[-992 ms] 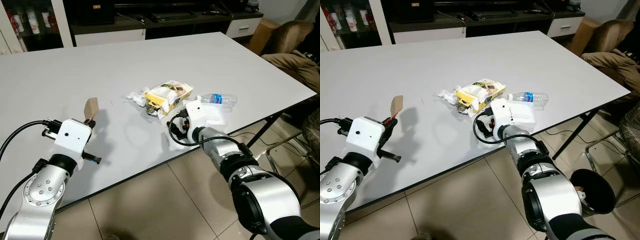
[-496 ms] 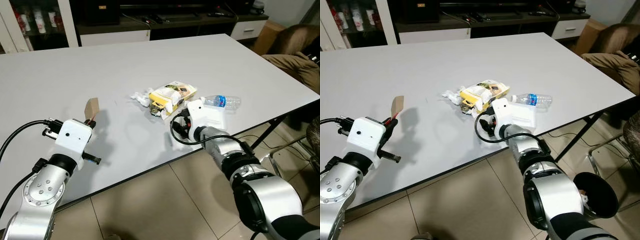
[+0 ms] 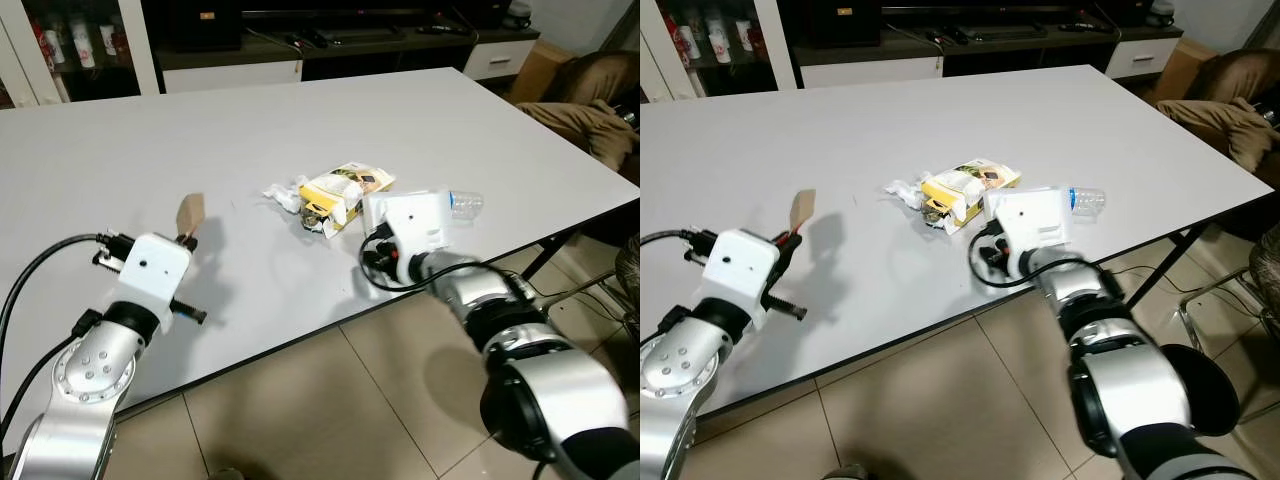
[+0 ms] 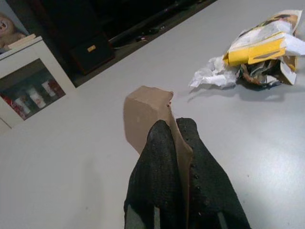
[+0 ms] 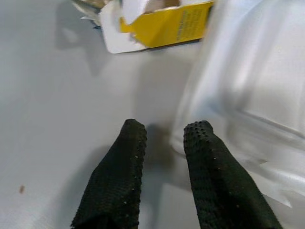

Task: Picking trash to rubbish bin

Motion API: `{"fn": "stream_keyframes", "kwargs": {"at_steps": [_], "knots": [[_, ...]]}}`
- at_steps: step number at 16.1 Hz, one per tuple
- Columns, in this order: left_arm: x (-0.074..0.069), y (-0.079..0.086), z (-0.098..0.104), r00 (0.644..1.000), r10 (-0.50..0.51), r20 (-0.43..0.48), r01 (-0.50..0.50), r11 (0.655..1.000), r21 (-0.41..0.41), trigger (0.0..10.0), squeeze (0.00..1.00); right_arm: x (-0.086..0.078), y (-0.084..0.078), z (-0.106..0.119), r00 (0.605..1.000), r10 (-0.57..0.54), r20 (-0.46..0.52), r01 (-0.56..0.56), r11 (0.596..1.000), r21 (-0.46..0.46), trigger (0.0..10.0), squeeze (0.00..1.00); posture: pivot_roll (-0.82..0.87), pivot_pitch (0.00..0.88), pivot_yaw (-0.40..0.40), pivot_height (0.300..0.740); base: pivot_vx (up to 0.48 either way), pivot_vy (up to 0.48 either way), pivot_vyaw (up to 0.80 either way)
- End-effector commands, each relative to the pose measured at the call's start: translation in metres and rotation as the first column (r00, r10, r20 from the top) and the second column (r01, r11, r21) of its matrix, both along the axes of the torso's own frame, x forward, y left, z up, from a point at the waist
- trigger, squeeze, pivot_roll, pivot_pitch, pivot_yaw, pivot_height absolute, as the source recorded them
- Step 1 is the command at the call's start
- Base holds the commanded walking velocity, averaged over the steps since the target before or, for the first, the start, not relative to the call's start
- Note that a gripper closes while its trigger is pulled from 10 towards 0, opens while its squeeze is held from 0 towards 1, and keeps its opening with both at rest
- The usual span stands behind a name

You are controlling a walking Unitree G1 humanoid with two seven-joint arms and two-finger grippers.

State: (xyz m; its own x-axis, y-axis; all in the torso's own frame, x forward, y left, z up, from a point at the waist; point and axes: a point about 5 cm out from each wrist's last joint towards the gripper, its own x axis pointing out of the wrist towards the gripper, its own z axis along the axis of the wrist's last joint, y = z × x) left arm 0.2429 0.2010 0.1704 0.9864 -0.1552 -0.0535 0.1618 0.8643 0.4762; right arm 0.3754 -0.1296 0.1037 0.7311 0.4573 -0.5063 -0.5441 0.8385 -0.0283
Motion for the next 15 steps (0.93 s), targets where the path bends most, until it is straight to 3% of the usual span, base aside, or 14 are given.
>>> {"fn": "stream_keyframes", "kwargs": {"at_steps": [1, 8, 9, 10, 11, 12, 15], "knots": [[0.001, -0.005, 0.0, 1.0, -0.03, -0.002, 0.03, 1.0, 0.006, 10.0, 0.0, 0.002, -0.006, 0.005, 1.0, 0.007, 0.003, -0.007, 1.0, -0.013, 0.0, 0.0, 0.11, 0.0, -0.104, 0.74, 0.0, 0.0, 0.0], [0.002, -0.005, 0.0, 1.0, -0.032, 0.001, 0.032, 0.999, 0.012, 10.0, 0.0, 0.006, -0.003, 0.014, 0.997, -0.017, 0.076, 0.017, 1.0, -0.001, 0.0, 0.0, 0.12, 0.0, -0.109, 0.74, 0.0, 0.0, 0.0], [0.002, -0.004, 0.0, 1.0, -0.03, 0.0, 0.03, 0.999, 0.014, 10.0, 0.0, 0.009, -0.001, 0.021, 0.993, -0.016, 0.113, 0.017, 1.0, -0.005, 5.9, 0.0, 0.12, 0.0, -0.109, 0.74, 0.0, 0.0, 0.0], [0.001, -0.003, 0.0, 1.0, -0.028, 0.0, 0.028, 0.999, 0.015, 10.0, 0.0, 0.012, 0.0, 0.027, 0.993, -0.027, 0.119, 0.025, 1.0, 0.015, 10.0, 0.0, 0.12, 0.0, -0.109, 0.74, 0.0, 0.0, 0.0], [0.002, -0.003, 0.0, 1.0, -0.029, 0.0, 0.029, 0.999, 0.016, 10.0, 0.0, 0.012, 0.003, 0.032, 0.996, 0.003, 0.089, -0.008, 0.999, 0.054, 10.0, 0.36, 0.12, 0.0, -0.11, 0.74, 0.0, 0.0, 0.0], [0.003, -0.004, 0.0, 1.0, -0.028, 0.002, 0.028, 0.999, 0.015, 10.0, 0.0, 0.013, 0.005, 0.035, 0.997, 0.029, 0.072, -0.033, 0.998, 0.062, 10.0, 1.0, 0.11, 0.0, -0.11, 0.74, 0.0, 0.0, 0.0], [0.006, -0.004, 0.001, 0.999, -0.032, 0.009, 0.032, 0.999, 0.011, 10.0, 0.0, 0.015, 0.008, 0.04, 0.998, 0.043, 0.046, -0.046, 0.997, 0.057, 10.0, 1.0, 0.11, 0.0, -0.109, 0.74, 0.0, 0.0, 0.0]]}}
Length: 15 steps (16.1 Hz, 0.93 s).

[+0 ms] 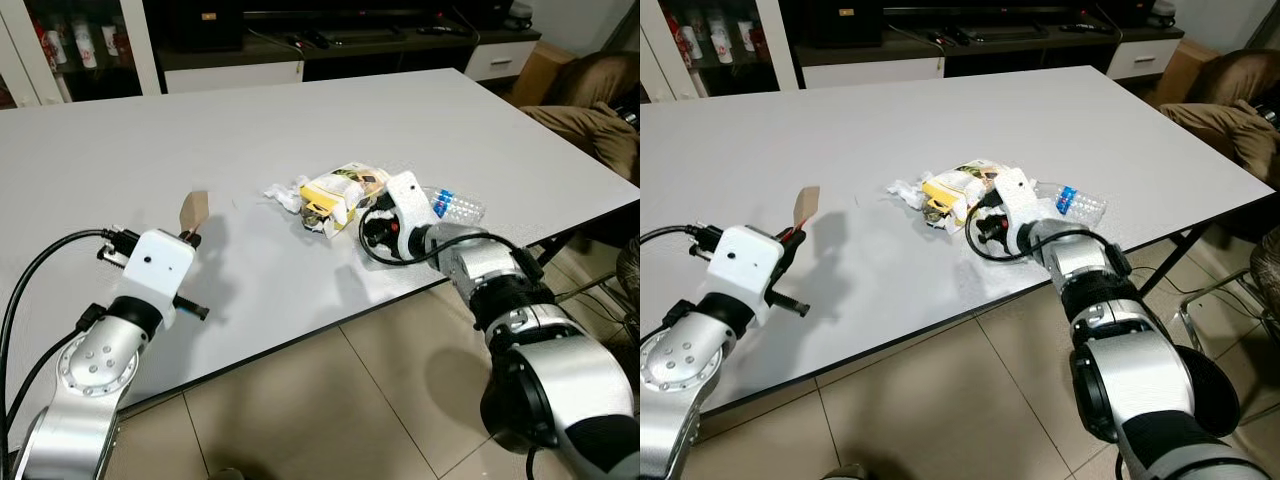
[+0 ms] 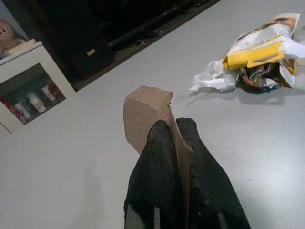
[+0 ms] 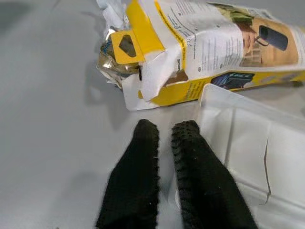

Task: Picking trash to rubbish bin

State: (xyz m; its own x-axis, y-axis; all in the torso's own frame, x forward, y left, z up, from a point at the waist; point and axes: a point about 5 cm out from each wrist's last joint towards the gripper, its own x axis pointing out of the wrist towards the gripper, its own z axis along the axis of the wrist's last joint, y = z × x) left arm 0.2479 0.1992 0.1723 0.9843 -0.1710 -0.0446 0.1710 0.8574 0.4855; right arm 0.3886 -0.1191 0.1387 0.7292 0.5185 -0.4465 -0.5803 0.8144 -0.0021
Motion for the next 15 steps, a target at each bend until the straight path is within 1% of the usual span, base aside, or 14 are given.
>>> {"fn": "stream_keyframes", "kwargs": {"at_steps": [1, 6, 10, 11, 12, 15], "knots": [[0.002, -0.003, 0.0, 1.0, -0.018, -0.001, 0.018, 1.0, 0.005, 10.0, 0.0, 0.003, -0.002, 0.006, 1.0, -0.029, -0.003, 0.029, 1.0, 0.004, 10.0, 1.0, 0.11, 0.0, -0.106, 0.74, 0.0, 0.0, 0.0], [0.005, -0.002, -0.001, 1.0, -0.028, -0.006, 0.028, 1.0, 0.01, 10.0, 0.0, 0.007, -0.006, 0.004, 0.984, -0.179, 0.002, 0.179, 0.984, 0.003, 10.0, 1.0, 0.11, 0.0, -0.103, 0.74, 0.0, 0.0, 0.0], [0.003, -0.004, -0.003, 1.0, -0.025, -0.008, 0.025, 1.0, -0.001, 10.0, 0.0, 0.006, -0.006, 0.0, 0.977, -0.21, -0.021, 0.211, 0.976, 0.046, 10.0, 1.0, 0.1, 0.0, -0.11, 0.74, 0.0, 0.0, 0.0], [0.002, -0.006, -0.004, 1.0, -0.029, -0.012, 0.029, 1.0, 0.0, 10.0, 0.0, 0.004, -0.005, -0.006, 0.975, -0.217, -0.036, 0.219, 0.974, 0.057, 10.0, 0.91, 0.1, 0.0, -0.115, 0.74, 0.0, 0.0, 0.0], [0.002, -0.006, -0.004, 0.999, -0.031, -0.013, 0.031, 1.0, -0.001, 10.0, 0.0, 0.002, -0.005, -0.011, 0.974, -0.222, -0.052, 0.225, 0.972, 0.062, 10.0, 0.0, 0.1, 0.0, -0.115, 0.74, 0.0, 0.0, 0.0], [0.002, -0.006, -0.004, 0.999, -0.035, -0.014, 0.035, 0.999, 0.001, 10.0, 0.0, -0.001, -0.007, -0.018, 0.967, -0.249, -0.063, 0.252, 0.966, 0.052, 10.0, 0.0, 0.1, 0.0, -0.115, 0.74, 0.0, 0.0, 0.0]]}}
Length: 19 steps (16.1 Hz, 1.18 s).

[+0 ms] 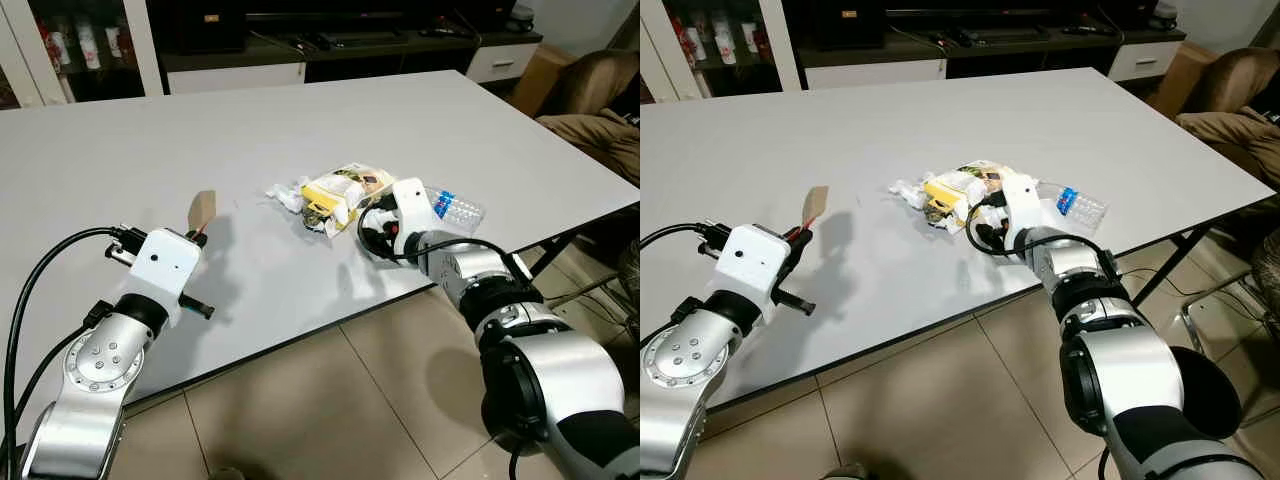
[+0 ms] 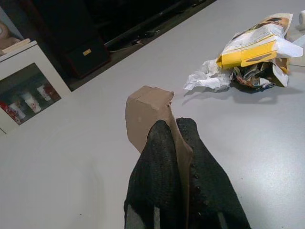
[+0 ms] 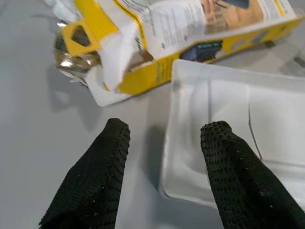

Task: Picking trash to rubbish bin

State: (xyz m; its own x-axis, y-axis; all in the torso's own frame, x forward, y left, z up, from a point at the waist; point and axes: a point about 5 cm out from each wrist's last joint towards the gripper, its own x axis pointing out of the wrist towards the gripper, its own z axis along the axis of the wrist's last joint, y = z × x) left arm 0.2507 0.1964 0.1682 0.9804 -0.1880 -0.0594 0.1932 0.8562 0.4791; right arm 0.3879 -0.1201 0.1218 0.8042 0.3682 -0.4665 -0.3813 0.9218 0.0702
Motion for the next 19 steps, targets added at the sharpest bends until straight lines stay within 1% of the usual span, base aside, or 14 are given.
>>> {"fn": "stream_keyframes", "kwargs": {"at_steps": [1, 2, 4, 5, 6, 7, 11, 12, 13, 14, 19], "knots": [[-0.001, -0.002, 0.0, 1.0, -0.018, 0.0, 0.018, 1.0, 0.009, 10.0, 0.0, -0.002, -0.007, -0.005, 0.999, -0.036, -0.007, 0.036, 0.999, -0.008, 10.0, 0.0, 0.1, 0.0, -0.115, 0.74, 0.0, 0.0, 0.0], [-0.001, -0.002, 0.0, 1.0, -0.018, 0.0, 0.018, 1.0, 0.009, 10.0, 0.0, -0.002, -0.008, -0.007, 0.999, -0.038, -0.01, 0.037, 0.999, -0.013, 10.0, 0.0, 0.1, 0.0, -0.115, 0.74, 0.0, 0.0, 0.0], [-0.001, -0.002, -0.001, 1.0, -0.019, -0.002, 0.019, 1.0, 0.013, 10.0, 0.0, -0.006, -0.01, -0.015, 0.999, -0.031, -0.012, 0.03, 0.997, -0.074, 10.0, 0.0, 0.1, 0.0, -0.11, 0.74, 0.0, 0.0, 0.0], [-0.001, -0.002, -0.001, 1.0, -0.018, -0.004, 0.018, 1.0, 0.018, 10.0, 0.0, -0.009, -0.01, -0.021, 0.999, -0.027, -0.02, 0.025, 0.996, -0.085, 10.0, 0.0, 0.1, 0.0, -0.11, 0.74, 0.0, 0.0, 0.0], [-0.002, -0.002, -0.002, 1.0, -0.018, -0.006, 0.018, 1.0, 0.018, 10.0, 0.0, -0.013, -0.008, -0.029, 0.999, -0.013, -0.046, 0.009, 0.996, -0.087, 10.0, 0.0, 0.11, 0.0, -0.116, 0.74, 0.0, 0.0, 0.0], [-0.002, -0.002, -0.002, 1.0, -0.017, -0.006, 0.017, 1.0, 0.018, 10.0, 0.0, -0.015, -0.007, -0.032, 0.998, -0.002, -0.057, -0.003, 0.996, -0.089, 10.0, 0.0, 0.11, 0.0, -0.116, 0.74, 0.0, 0.0, 0.0], [-0.002, -0.001, -0.001, 1.0, -0.017, -0.004, 0.017, 1.0, 0.021, 10.0, 0.0, -0.017, -0.005, -0.034, 0.997, 0.015, -0.074, -0.02, 0.997, -0.071, 10.0, 0.0, 0.11, 0.0, -0.116, 0.74, 0.0, 0.0, 0.0], [-0.002, -0.002, -0.001, 1.0, -0.02, -0.002, 0.02, 1.0, 0.022, 10.0, 0.0, -0.017, -0.005, -0.033, 0.997, 0.013, -0.072, -0.018, 0.998, -0.059, 2.2, 0.0, 0.11, 0.0, -0.115, 0.74, 0.0, 0.0, 0.0], [-0.002, -0.002, -0.001, 1.0, -0.021, -0.001, 0.021, 1.0, 0.022, 10.0, 0.0, -0.016, -0.005, -0.033, 0.997, 0.012, -0.071, -0.016, 0.998, -0.056, 1.3, 0.0, 0.11, 0.0, -0.115, 0.74, 0.0, 0.0, 0.0], [-0.001, -0.002, -0.001, 1.0, -0.022, 0.001, 0.022, 0.999, 0.023, 10.0, 0.0, -0.015, -0.006, -0.031, 0.998, 0.009, -0.065, -0.013, 0.998, -0.057, 0.0, 0.0, 0.11, 0.0, -0.115, 0.74, 0.0, 0.0, 0.0], [0.0, -0.003, -0.001, 1.0, -0.025, 0.006, 0.025, 0.999, 0.026, 10.0, 0.0, -0.014, -0.008, -0.029, 0.999, 0.008, -0.043, -0.01, 0.999, -0.05, 0.0, 0.0, 0.11, 0.0, -0.118, 0.74, 0.0, 0.0, 0.0]]}}
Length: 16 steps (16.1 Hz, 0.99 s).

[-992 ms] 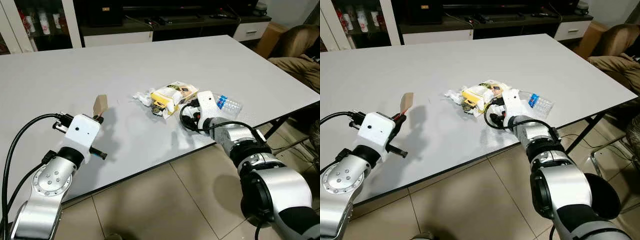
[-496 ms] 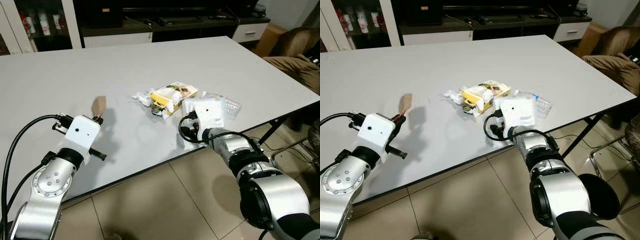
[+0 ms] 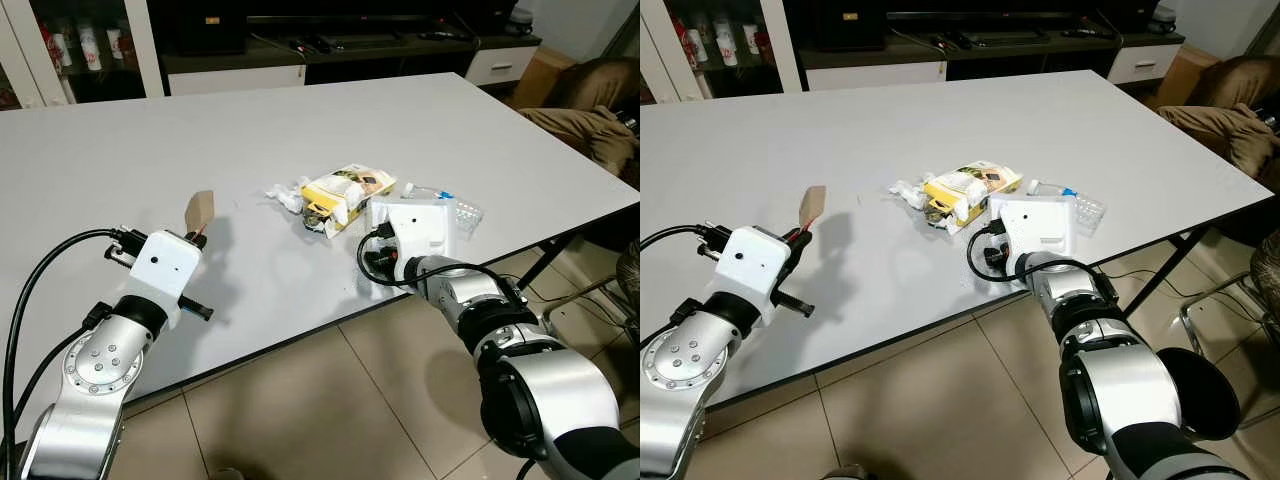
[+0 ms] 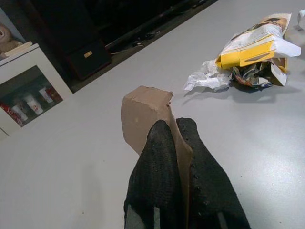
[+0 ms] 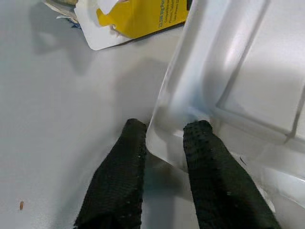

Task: Picking trash to rubbish bin

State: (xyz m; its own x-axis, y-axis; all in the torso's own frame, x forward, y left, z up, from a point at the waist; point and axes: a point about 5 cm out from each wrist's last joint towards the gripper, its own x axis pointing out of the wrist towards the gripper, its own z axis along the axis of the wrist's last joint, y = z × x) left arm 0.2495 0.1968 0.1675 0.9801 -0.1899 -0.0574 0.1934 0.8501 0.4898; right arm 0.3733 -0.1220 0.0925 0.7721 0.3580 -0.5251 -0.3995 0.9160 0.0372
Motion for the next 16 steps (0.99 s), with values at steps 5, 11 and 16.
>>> {"fn": "stream_keyframes", "kwargs": {"at_steps": [5, 11, 16], "knots": [[0.002, -0.004, 0.001, 1.0, -0.029, 0.004, 0.029, 0.999, 0.017, 10.0, 0.0, 0.002, -0.008, 0.003, 1.0, -0.012, 0.021, 0.012, 1.0, 0.015, 0.0, 0.0, 0.11, 0.0, -0.116, 0.74, 0.0, 0.0, 0.0], [0.004, -0.005, 0.0, 1.0, -0.031, 0.004, 0.031, 0.999, 0.015, 10.0, 0.0, 0.004, -0.01, 0.007, 0.999, -0.013, 0.051, 0.012, 1.0, 0.012, 0.0, 0.0, 0.11, 0.0, -0.112, 0.74, 0.0, 0.0, 0.0], [0.007, -0.008, -0.001, 1.0, -0.026, 0.014, 0.027, 0.999, -0.036, 10.0, 0.0, 0.011, -0.015, 0.022, 0.994, 0.005, 0.108, -0.003, 1.0, -0.019, 0.0, 0.0, 0.1, 0.0, -0.119, 0.74, 0.0, 0.0, 0.0]]}}
